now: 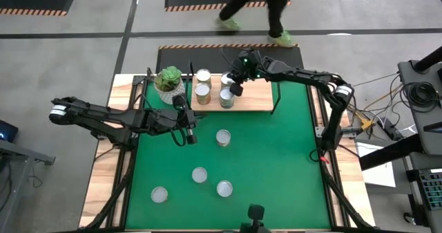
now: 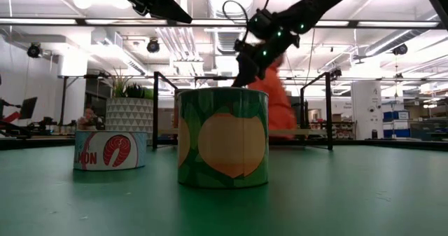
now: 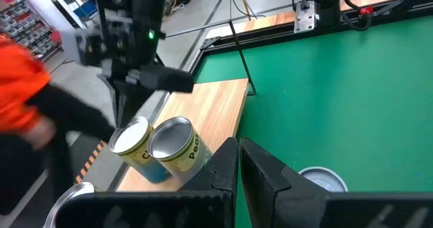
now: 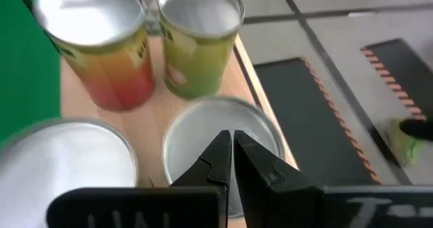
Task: Pick and place cans onto a shelf
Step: Adjust the canned goods on the shelf
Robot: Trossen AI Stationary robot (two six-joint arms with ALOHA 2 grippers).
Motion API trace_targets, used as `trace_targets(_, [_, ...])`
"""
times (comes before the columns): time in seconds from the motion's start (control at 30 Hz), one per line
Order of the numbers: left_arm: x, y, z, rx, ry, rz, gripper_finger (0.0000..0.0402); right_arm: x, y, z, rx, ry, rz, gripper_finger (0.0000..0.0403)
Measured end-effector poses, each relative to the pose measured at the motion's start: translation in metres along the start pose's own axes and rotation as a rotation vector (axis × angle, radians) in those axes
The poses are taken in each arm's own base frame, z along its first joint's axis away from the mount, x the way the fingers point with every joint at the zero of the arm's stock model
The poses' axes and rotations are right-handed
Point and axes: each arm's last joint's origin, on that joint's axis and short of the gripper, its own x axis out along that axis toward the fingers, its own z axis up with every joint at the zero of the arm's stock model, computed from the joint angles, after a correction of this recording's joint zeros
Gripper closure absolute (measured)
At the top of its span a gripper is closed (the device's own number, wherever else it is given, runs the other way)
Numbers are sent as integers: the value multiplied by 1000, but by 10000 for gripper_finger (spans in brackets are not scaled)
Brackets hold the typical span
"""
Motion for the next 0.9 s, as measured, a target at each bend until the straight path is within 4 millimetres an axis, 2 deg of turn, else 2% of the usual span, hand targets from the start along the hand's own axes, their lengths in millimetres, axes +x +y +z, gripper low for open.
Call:
trace_targets(0.27, [0, 0, 0, -1, -1, 0, 402, -39, 29, 23, -4, -24, 56, 394])
trace_targets(0.47, [0, 0, 0, 0, 0, 0, 402, -64, 64, 29, 10, 24, 144, 394])
trace_targets(0.7, [0, 0, 0, -6, -1, 0, 402, -71, 106, 30, -10, 6, 212, 394])
trace_targets(0.9, [0, 0, 0, -21, 0, 0, 402, -74, 143, 22, -52, 39, 288, 394])
